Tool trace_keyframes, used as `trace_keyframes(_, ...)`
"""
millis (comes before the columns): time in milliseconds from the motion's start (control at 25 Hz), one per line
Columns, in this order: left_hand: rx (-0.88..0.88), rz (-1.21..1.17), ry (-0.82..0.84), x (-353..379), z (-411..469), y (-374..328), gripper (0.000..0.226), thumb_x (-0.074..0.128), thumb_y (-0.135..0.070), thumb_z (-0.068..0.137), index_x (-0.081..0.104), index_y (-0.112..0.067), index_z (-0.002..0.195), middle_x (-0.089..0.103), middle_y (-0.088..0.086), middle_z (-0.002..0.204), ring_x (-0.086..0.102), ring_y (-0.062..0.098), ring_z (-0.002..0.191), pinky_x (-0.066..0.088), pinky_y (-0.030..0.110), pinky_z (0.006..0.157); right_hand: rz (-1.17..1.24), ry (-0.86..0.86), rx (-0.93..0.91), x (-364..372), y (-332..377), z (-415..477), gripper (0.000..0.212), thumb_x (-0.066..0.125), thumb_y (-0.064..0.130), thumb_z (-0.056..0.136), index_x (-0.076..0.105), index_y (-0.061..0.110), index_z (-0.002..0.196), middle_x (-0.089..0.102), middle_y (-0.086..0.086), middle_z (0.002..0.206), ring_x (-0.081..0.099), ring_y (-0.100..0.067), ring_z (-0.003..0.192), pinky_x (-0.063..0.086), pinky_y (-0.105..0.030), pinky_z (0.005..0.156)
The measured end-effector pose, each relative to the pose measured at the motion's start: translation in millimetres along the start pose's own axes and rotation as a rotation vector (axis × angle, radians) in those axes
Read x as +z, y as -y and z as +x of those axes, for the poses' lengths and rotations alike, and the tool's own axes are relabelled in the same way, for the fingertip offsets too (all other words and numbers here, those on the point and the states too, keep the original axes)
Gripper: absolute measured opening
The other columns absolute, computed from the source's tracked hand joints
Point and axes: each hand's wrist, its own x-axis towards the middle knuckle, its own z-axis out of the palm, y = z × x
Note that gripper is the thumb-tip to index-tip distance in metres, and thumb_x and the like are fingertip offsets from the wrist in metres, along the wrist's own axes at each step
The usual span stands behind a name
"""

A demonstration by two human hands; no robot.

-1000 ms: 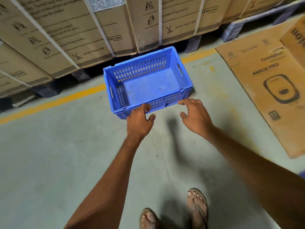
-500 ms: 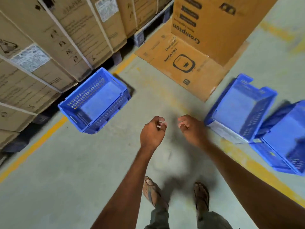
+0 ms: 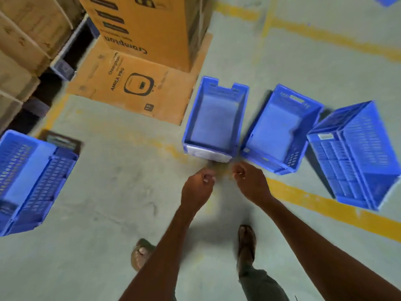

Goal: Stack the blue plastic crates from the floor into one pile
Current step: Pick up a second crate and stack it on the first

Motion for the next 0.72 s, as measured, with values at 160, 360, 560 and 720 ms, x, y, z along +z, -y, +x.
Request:
trace_keyframes(160,0.03,0.05,0.12,83.4,21.4,-62.5,0.019,0.06,-0.035,0.086,0.067,-0.036,0.103,0.073,-0.018,0.098,0.068,0.008,0.087,0.052,0.027,0.08,0.017,-0.021,0.129,-58.7,-78.0,21.1,0.014,0.059,0.023,0.085,0.064,0.032,0.095,0.072,0.009,0.089,0.067,-0.016,0.083,0.052,-0.033,0.076)
trace_keyframes(360,0.089,0.134,0.18,117.2,76.2,-90.5,0.019,0.058,-0.036,0.088,0.066,-0.034,0.105,0.071,-0.018,0.101,0.067,0.007,0.088,0.052,0.029,0.082,0.035,-0.039,0.19,-73.2,-113.4,61.9,0.018,0.058,0.022,0.087,0.064,0.035,0.097,0.069,0.016,0.085,0.065,-0.009,0.082,0.048,-0.029,0.07)
trace_keyframes(560,-0.006,0.142,0.157,100.6,154.7,-57.6,0.016,0.06,-0.034,0.088,0.068,-0.032,0.102,0.072,-0.015,0.098,0.068,0.011,0.089,0.052,0.03,0.081,0.066,-0.012,0.195,-30.0,-87.5,129.2,0.013,0.056,0.023,0.089,0.066,0.026,0.097,0.072,0.008,0.092,0.066,-0.015,0.086,0.053,-0.037,0.077)
trace_keyframes(720,-0.108,0.07,0.112,97.9,202.9,-26.6,0.019,0.061,-0.028,0.09,0.065,-0.03,0.108,0.071,-0.01,0.1,0.068,0.016,0.093,0.051,0.03,0.081,0.065,0.005,0.148,6.8,-74.8,178.8,0.021,0.057,0.017,0.086,0.069,0.025,0.102,0.071,0.003,0.104,0.064,-0.019,0.098,0.05,-0.032,0.083)
